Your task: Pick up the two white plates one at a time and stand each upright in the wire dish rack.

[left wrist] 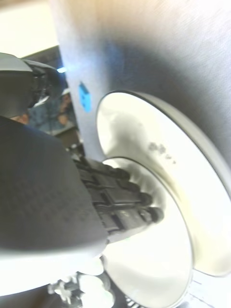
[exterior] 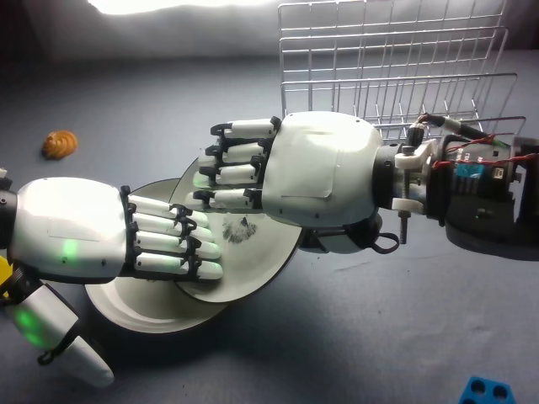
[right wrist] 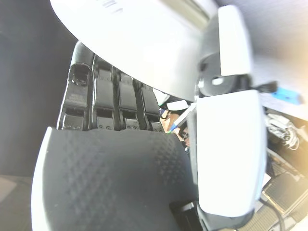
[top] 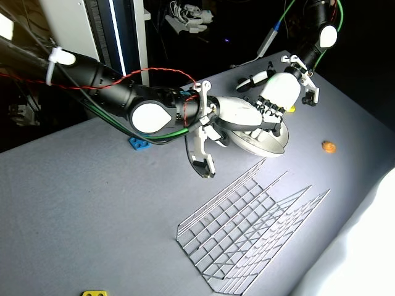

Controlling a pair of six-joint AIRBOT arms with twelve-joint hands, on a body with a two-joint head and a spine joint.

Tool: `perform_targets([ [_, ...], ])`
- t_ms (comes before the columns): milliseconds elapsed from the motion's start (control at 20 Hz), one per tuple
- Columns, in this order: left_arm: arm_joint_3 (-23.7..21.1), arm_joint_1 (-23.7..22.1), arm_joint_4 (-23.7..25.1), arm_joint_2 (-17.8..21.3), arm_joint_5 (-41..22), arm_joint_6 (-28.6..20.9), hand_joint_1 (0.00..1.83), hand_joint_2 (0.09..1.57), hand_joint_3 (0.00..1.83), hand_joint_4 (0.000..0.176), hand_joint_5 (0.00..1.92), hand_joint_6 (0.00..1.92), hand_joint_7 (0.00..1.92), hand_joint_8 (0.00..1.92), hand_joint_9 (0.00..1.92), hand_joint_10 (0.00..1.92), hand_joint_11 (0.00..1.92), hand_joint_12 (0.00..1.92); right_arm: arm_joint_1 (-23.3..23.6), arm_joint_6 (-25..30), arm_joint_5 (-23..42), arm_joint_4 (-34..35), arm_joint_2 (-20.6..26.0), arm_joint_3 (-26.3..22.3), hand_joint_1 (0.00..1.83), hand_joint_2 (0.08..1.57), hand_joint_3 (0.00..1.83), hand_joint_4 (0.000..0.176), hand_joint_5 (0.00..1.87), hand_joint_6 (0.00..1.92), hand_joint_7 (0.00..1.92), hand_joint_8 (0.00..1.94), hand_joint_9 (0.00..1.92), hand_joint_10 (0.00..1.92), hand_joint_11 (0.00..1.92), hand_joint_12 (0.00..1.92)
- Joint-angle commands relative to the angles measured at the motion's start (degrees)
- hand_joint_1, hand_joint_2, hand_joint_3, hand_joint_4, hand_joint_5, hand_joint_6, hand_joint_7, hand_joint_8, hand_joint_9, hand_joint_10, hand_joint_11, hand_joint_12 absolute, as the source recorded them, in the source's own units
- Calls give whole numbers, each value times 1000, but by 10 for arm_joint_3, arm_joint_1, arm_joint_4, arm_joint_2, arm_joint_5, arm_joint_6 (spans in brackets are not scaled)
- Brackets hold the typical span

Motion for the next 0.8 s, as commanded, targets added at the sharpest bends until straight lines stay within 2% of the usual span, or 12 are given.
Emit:
perform_targets([
  [0, 0, -2, -12, -7, -10, -2, 0, 962, 0, 0, 19, 8, 12, 5, 0, 0, 0, 0, 6, -3, 70, 12, -4, -1, 1104, 1151, 5, 0, 404, 13, 456, 9, 427, 23, 0, 1054],
  [150, 2, -2, -15, -8, -10, -2, 0, 965, 1, 0, 5, 2, 0, 0, 0, 0, 0, 0, 1, -3, 70, 12, -13, 10, 1070, 1157, 3, 0, 559, 13, 618, 8, 600, 22, 205, 1023],
  [400, 5, -2, -17, -12, -10, -3, 0, 982, 7, 0, 13, 5, 3, 1, 0, 0, 0, 0, -8, -4, 71, 20, -31, 34, 1156, 1131, 0, 0, 845, 20, 909, 11, 896, 31, 525, 1039],
  [450, 5, -2, -17, -12, -10, -3, 0, 992, 11, 0, 40, 14, 28, 10, 13, 5, 23, 10, -8, -4, 72, 20, -31, 34, 1143, 1155, 1, 0, 875, 884, 978, 5, 956, 23, 611, 974],
  [500, 4, -1, -18, -12, -10, -4, 0, 993, 10, 0, 40, 12, 26, 8, 13, 4, 23, 11, -8, -4, 74, 20, -31, 34, 1127, 1189, 0, 0, 826, 1151, 994, 3, 973, 18, 609, 1005],
  [550, 4, -2, -18, -11, -10, -4, 0, 991, 9, 0, 39, 11, 25, 7, 12, 3, 14, 7, -7, -4, 75, 20, -31, 34, 1183, 1148, 35, 0, 853, 1204, 952, 805, 1017, 24, 655, 1010],
  [600, 3, -2, -18, -11, -10, -4, 0, 992, 8, 0, 51, 13, 35, 9, 23, 7, 27, 13, -6, -4, 77, 20, -30, 34, 1333, 1124, 8, 0, 872, 1136, 1009, 836, 925, 956, 742, 993],
  [650, 2, -2, -18, -10, -10, -5, 0, 992, 7, 0, 48, 10, 29, 6, 18, 4, 23, 12, -6, -4, 80, 20, -30, 34, 1365, 1117, 1, 0, 876, 1101, 1019, 855, 919, 1142, 785, 1002],
  [750, -1, -2, -26, -4, -10, -6, 0, 993, 6, 0, 34, 8, 34, 7, 14, 5, 23, 13, -2, -5, 83, 20, -30, 34, 1389, 1064, 0, 0, 1009, 874, 1112, 726, 1040, 993, 901, 984],
])
